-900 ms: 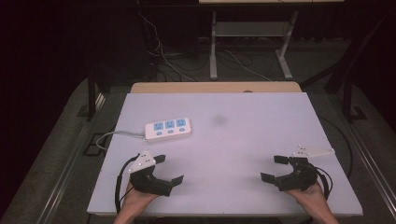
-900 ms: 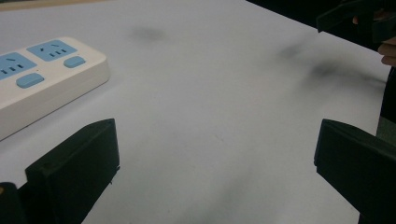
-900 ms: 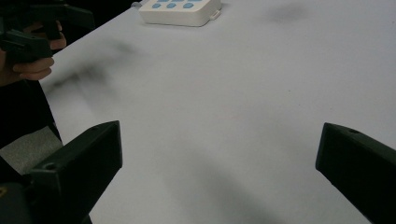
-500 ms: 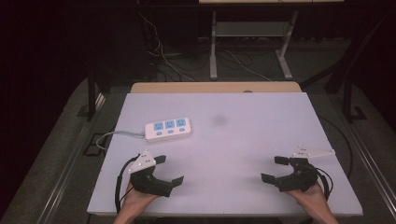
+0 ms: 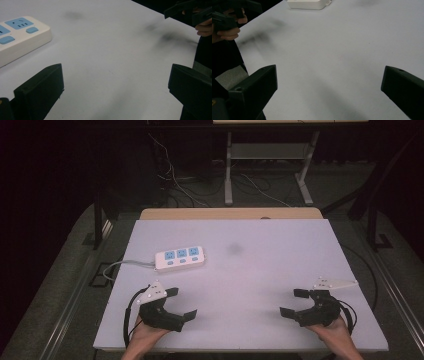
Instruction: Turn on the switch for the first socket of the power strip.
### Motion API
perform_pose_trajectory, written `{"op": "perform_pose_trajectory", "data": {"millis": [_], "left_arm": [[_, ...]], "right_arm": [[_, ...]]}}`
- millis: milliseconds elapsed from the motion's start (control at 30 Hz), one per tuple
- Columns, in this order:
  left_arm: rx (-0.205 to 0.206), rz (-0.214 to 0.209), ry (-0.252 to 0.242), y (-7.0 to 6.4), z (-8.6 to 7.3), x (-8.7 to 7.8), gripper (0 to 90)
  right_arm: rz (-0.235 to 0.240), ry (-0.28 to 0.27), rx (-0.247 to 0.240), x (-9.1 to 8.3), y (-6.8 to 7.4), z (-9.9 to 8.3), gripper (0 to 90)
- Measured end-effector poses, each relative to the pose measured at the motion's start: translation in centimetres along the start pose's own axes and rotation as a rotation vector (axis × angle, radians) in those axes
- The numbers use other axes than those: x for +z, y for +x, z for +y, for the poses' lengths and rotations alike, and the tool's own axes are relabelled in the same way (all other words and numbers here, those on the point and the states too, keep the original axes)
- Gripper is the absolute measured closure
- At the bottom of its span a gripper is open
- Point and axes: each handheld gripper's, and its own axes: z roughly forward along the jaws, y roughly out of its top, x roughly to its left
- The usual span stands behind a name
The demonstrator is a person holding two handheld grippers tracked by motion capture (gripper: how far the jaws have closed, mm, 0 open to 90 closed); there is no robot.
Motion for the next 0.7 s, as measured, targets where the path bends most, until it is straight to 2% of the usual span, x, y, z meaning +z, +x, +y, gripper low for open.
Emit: {"op": "perform_pose_trajectory", "data": {"millis": [267,533,700], "left_arm": [[0.007,0.011,0.030,0.0,0.6,-0.3,0.0],[-0.027,0.017,0.050,0.7,1.3,-0.8,0.0],[-0.027,0.037,0.058,1.2,1.9,-1.4,0.0]], "right_arm": [[0.004,0.023,-0.007,0.2,0.1,0.0,0.2],[-0.001,0.018,-0.008,0.2,0.1,0.0,0.2],[-0.004,0.018,-0.007,0.2,0.0,-0.1,0.2]]}}
